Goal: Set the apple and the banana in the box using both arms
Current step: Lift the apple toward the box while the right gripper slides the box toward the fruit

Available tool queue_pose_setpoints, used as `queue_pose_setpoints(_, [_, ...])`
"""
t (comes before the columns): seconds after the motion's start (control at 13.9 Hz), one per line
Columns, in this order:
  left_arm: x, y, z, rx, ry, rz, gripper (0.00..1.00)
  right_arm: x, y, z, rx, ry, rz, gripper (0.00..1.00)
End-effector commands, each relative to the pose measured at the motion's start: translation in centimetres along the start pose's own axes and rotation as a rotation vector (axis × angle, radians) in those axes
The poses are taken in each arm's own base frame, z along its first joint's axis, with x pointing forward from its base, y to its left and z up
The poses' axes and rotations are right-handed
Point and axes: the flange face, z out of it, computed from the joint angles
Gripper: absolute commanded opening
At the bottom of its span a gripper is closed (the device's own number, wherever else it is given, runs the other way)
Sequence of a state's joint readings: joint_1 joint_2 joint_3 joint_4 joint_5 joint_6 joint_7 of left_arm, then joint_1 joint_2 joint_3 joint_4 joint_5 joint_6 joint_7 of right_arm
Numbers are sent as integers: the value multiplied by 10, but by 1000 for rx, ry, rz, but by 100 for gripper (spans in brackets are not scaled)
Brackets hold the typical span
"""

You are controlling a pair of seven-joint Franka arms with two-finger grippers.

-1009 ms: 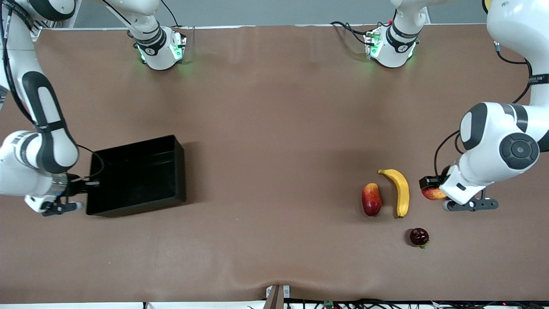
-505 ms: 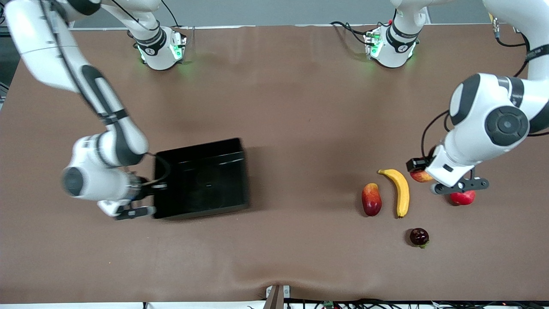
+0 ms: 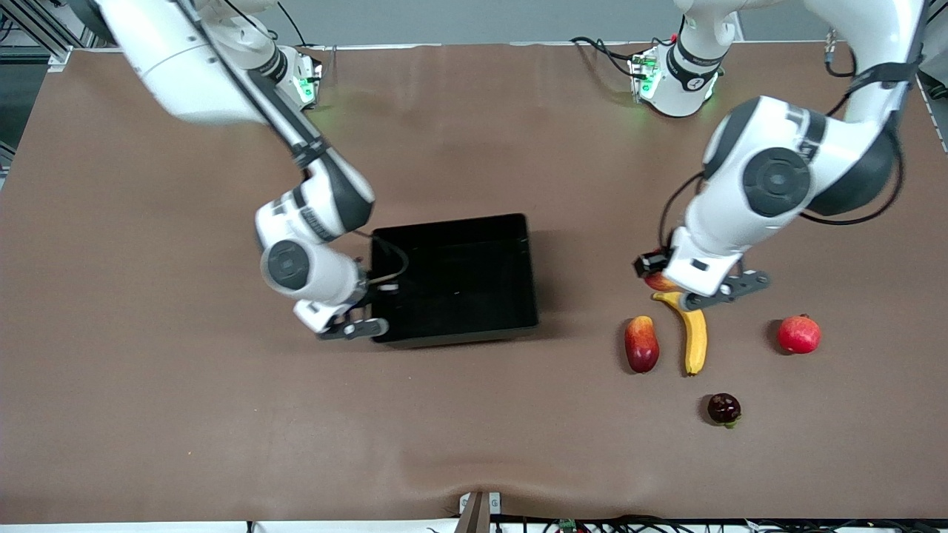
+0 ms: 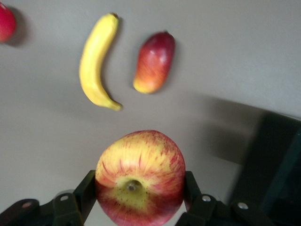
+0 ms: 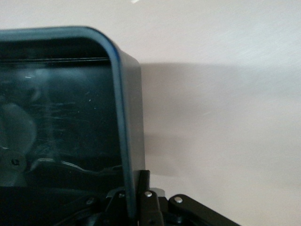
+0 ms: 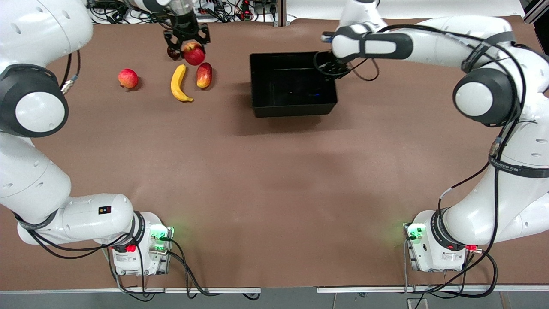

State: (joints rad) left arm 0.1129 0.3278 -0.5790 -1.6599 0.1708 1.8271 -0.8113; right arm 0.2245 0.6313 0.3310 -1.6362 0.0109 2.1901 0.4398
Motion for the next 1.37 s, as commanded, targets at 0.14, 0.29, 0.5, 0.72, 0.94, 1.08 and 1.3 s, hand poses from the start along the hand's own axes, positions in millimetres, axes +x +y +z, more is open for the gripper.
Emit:
queue_pose_setpoints(0.14, [-22, 52, 14, -24, -37, -49, 0, -20, -50, 19, 12, 22, 65, 0])
queue_pose_setpoints(0.29, [-28, 67, 25, -36, -44, -54, 0, -34, -87, 40, 5, 10, 112, 0])
queue_pose_setpoints(0.5, [-35, 87, 45, -52, -57, -84, 0, -35, -107, 56, -8, 16, 120, 13])
queue_pose_setpoints(0.72, [-41, 104, 75, -50, -78, -92, 0, -35, -107, 54, -18, 26, 116, 100])
queue_pose_setpoints(0.94, [-49, 113, 107, -19, -123, -84, 0, -24, -94, 32, -9, 45, 133, 100])
queue_pose_setpoints(1.08, [-60, 122, 130, 8, -153, -114, 0, -18, -84, 4, -5, 60, 147, 100])
queue_pose_setpoints(1.3, [-68, 126, 163, 59, -110, -134, 0, -7, -59, -43, -2, 85, 184, 100])
